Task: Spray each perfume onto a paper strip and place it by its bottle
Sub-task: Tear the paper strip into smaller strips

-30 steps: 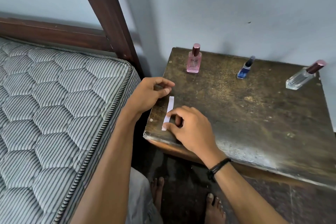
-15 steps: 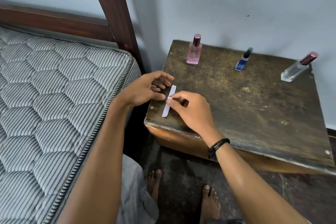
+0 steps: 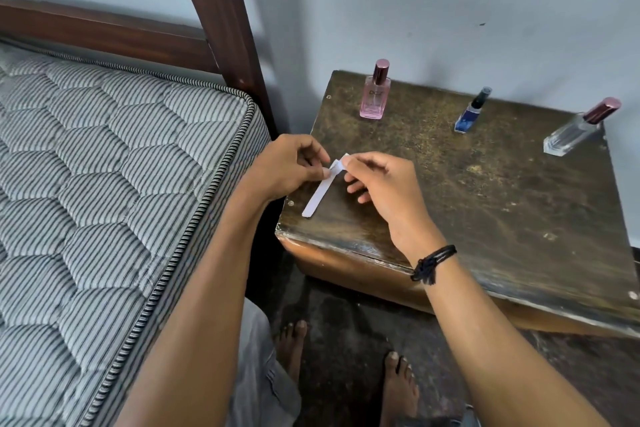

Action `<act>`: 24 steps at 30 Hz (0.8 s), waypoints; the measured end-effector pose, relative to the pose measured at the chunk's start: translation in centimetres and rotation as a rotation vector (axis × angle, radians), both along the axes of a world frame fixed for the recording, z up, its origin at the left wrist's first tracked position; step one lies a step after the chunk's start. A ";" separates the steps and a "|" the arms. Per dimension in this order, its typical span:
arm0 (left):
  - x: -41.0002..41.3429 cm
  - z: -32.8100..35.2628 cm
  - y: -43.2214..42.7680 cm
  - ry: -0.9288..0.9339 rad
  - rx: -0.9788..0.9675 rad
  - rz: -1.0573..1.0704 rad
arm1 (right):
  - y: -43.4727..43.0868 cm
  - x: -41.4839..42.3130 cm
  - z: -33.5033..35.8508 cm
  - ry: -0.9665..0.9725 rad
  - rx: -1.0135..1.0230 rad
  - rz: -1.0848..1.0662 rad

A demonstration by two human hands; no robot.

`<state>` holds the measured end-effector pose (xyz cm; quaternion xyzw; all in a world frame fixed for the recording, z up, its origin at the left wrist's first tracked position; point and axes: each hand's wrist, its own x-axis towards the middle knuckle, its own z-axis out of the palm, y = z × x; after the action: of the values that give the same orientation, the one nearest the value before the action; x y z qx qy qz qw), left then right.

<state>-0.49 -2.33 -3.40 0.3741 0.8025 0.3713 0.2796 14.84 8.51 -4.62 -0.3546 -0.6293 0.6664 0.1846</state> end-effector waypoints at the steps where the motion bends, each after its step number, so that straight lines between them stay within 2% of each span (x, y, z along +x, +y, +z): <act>1: 0.1 -0.2 0.2 0.027 0.000 0.021 | 0.0 0.0 0.0 0.001 -0.003 -0.004; 24: 1.3 0.0 1.2 0.128 -0.130 0.089 | 0.8 0.1 0.9 0.088 -0.089 -0.079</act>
<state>0.80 -1.08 -3.37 0.3420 0.8571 0.3057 0.2345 14.93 9.30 -3.70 -0.3576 -0.5759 0.7007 0.2224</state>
